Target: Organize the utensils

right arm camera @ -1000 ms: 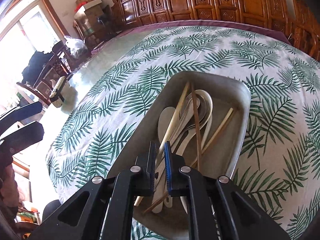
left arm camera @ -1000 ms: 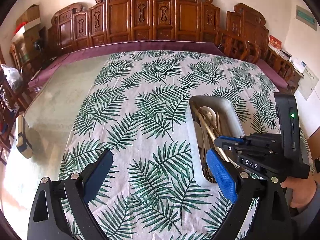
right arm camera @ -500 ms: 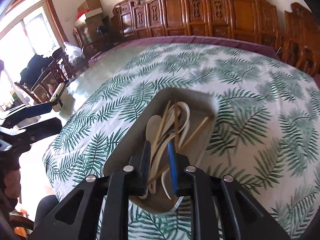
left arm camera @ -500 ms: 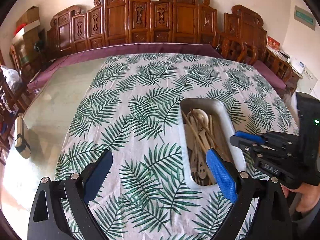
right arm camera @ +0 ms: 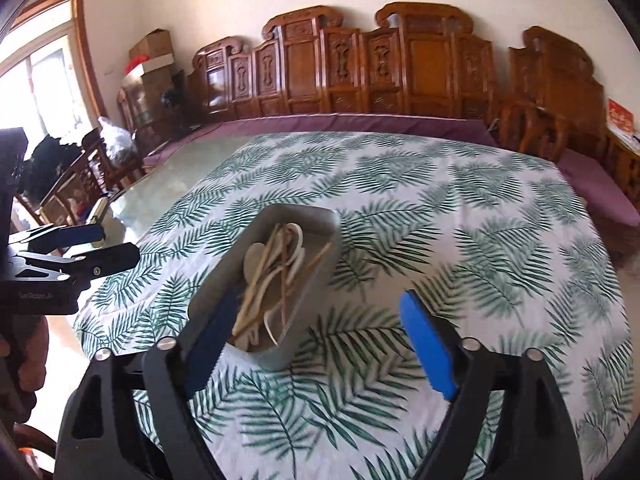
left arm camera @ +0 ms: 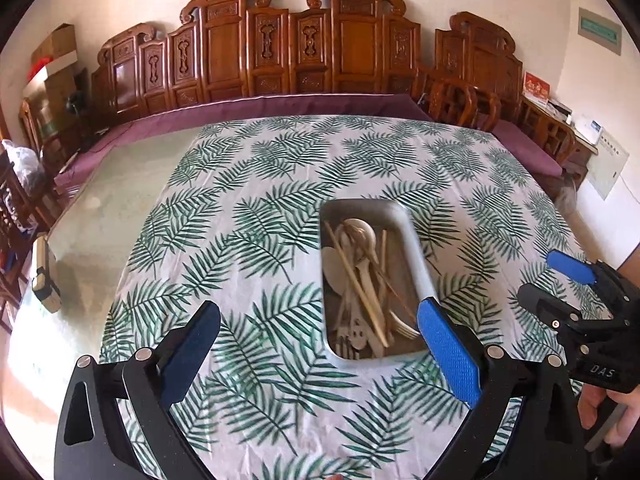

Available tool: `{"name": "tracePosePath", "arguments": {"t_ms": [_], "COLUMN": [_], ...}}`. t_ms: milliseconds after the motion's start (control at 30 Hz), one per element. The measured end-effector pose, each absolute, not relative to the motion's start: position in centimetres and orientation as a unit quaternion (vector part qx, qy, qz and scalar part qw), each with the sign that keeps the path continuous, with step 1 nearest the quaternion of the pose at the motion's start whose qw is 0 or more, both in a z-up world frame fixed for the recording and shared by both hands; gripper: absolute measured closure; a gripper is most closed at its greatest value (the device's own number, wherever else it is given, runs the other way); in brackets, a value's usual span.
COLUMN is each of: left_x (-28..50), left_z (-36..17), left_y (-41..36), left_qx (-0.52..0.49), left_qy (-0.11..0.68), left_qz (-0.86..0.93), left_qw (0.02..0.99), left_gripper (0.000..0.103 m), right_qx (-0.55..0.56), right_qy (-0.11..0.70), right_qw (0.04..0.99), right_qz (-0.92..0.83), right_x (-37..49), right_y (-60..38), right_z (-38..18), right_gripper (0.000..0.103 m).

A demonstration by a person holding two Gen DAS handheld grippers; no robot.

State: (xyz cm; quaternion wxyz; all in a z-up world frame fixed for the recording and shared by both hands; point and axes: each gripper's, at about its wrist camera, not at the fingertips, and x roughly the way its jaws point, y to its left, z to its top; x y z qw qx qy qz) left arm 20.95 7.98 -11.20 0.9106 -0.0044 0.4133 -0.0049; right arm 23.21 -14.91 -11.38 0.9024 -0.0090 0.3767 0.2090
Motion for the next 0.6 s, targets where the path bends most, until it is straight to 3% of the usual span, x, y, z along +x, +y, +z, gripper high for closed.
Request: {"name": "tracePosePath", "arguments": {"t_ms": [100, 167, 600], "left_x": [20.0, 19.4, 14.5], "left_z": [-11.0, -10.9, -9.9], "left_y": [6.8, 6.1, 2.0], "left_qx": [-0.004, -0.004, -0.014], "left_qy": [0.41, 0.407, 0.388], "left_qz": [-0.01, -0.012, -0.027], "left_qw": [0.912, 0.913, 0.921], "left_gripper": [0.008, 0.008, 0.008], "right_qx": [-0.004, -0.003, 0.005], "right_qy": [0.373, 0.365, 0.345], "right_qw": [0.907, 0.912, 0.927], "right_qz": [0.196, 0.186, 0.145], "right_x": [21.9, 20.8, 14.8], "right_y": [-16.2, -17.2, -21.7], "right_z": [-11.0, -10.5, -8.4], "right_gripper": [0.01, 0.002, 0.002]}}
